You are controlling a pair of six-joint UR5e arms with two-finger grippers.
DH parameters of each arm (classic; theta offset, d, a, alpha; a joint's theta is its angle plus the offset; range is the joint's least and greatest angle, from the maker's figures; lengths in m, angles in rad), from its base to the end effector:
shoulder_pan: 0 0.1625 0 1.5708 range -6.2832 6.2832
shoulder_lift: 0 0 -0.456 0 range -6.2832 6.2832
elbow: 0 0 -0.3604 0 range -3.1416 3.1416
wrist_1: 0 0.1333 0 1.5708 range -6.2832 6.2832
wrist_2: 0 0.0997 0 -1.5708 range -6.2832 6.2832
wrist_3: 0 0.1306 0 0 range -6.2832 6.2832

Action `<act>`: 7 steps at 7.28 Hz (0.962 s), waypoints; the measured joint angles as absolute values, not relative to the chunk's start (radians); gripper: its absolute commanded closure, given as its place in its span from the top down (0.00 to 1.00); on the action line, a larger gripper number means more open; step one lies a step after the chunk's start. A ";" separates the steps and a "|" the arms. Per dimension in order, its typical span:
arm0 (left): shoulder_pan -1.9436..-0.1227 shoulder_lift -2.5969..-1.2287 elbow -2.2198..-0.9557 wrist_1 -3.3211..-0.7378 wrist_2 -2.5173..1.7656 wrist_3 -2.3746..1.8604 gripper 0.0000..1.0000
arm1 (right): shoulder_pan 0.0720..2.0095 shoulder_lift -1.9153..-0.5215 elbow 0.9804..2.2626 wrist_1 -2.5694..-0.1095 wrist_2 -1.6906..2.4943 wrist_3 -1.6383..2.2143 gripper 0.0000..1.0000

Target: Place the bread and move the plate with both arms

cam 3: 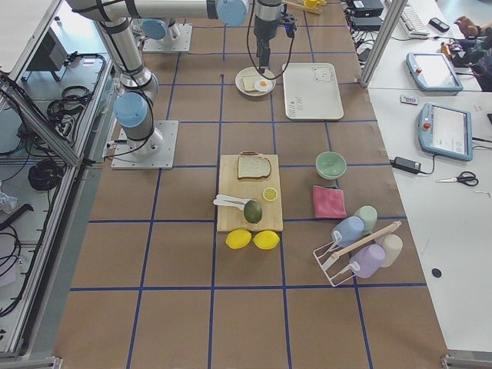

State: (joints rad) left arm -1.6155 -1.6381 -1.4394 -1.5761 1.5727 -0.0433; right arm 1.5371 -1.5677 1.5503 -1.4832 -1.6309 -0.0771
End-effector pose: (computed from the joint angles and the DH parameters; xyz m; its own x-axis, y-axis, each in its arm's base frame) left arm -0.1552 -0.4911 0.5160 -1.0000 0.0014 0.0006 0.0013 0.9983 -0.0588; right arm 0.1102 -0.4560 0.4877 -0.9974 -0.0475 0.0543 -0.0433 0.9963 0.0745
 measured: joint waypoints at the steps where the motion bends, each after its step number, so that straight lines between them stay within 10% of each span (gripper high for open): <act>1: -1.616 -1.636 -1.440 -1.577 1.574 -0.044 1.00 | 1.537 -1.567 1.551 -1.482 -1.632 -0.078 1.00; 7: -1.629 -1.637 -1.440 -1.577 1.584 -0.073 1.00 | 1.535 -1.567 1.551 -1.485 -1.631 -0.079 1.00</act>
State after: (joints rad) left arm -1.6288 -1.6374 -1.4396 -1.5766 1.5841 -0.0725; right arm 1.5348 -1.5671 1.5506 -1.4851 -1.6310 -0.0786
